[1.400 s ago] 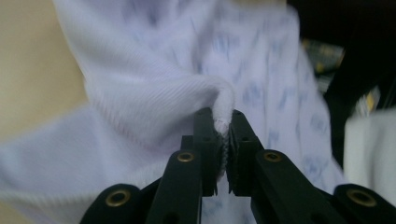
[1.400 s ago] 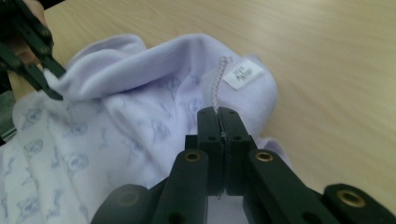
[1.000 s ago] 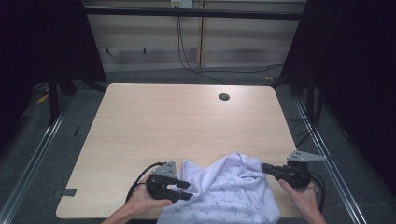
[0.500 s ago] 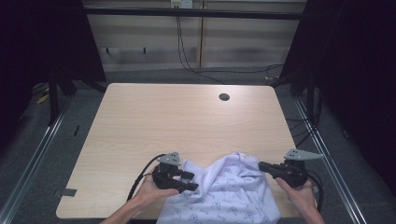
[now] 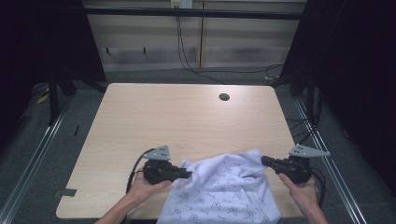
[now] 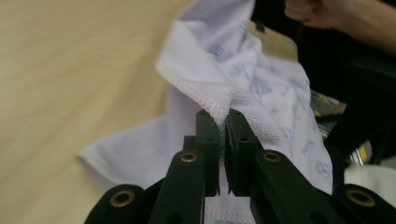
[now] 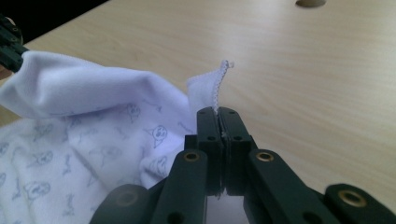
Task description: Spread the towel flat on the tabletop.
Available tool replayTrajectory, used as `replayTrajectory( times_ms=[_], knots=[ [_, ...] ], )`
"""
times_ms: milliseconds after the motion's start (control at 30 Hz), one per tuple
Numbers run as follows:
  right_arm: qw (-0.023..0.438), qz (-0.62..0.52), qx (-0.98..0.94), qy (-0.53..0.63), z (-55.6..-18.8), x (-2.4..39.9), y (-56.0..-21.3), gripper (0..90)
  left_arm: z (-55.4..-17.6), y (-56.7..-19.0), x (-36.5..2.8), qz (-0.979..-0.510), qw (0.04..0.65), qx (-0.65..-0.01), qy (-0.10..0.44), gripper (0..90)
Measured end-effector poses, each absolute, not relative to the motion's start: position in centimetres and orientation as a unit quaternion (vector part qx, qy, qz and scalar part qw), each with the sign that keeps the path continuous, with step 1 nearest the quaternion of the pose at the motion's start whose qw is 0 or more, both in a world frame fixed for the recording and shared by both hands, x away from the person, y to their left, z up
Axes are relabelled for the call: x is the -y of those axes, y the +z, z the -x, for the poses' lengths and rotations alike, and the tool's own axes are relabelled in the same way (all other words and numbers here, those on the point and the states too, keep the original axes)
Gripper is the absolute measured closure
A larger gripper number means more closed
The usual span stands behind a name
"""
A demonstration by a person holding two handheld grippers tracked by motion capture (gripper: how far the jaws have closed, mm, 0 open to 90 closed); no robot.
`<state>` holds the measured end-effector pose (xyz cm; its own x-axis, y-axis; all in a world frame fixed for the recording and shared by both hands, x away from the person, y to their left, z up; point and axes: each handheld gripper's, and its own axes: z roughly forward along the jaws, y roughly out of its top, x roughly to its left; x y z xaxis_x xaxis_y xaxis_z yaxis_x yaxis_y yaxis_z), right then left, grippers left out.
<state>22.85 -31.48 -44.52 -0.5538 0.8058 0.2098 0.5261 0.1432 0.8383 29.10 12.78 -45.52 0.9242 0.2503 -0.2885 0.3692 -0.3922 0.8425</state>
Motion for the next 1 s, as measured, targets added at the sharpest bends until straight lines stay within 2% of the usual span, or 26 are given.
replayTrajectory(
  times_ms=[233, 467, 567, 733, 800, 933, 1000],
  knots=[
    [0.182, -0.435, -0.709, 0.525, -23.8, 31.8, -40.9, 88.9, -31.4, -41.2, -15.5, -0.818, 0.537, -0.204, 0.019, 85.9],
    [0.234, -0.407, -0.687, 0.555, -26.3, 31.6, -35.2, 89.0, -35.1, -36.0, -17.7, -0.798, 0.548, -0.229, 0.102, 86.0],
    [0.258, -0.401, -0.676, 0.562, -27.9, 31.6, -33.0, 89.0, -36.8, -34.3, -18.2, -0.791, 0.548, -0.244, 0.121, 86.1],
    [0.280, -0.402, -0.693, 0.529, -31.1, 30.7, -31.5, 89.0, -38.7, -32.4, -18.7, -0.792, 0.539, -0.248, 0.144, 86.1],
    [0.273, -0.404, -0.690, 0.534, -32.5, 30.3, -31.2, 89.0, -39.1, -32.0, -19.3, -0.789, 0.541, -0.252, 0.149, 86.1],
    [0.275, -0.406, -0.689, 0.533, -35.3, 29.5, -31.6, 89.0, -40.5, -32.4, -20.1, -0.783, 0.538, -0.276, 0.145, 85.8],
    [0.271, -0.419, -0.687, 0.528, -36.7, 29.5, -32.4, 89.0, -41.2, -33.4, -20.1, -0.779, 0.533, -0.299, 0.141, 82.3]
  ],
)
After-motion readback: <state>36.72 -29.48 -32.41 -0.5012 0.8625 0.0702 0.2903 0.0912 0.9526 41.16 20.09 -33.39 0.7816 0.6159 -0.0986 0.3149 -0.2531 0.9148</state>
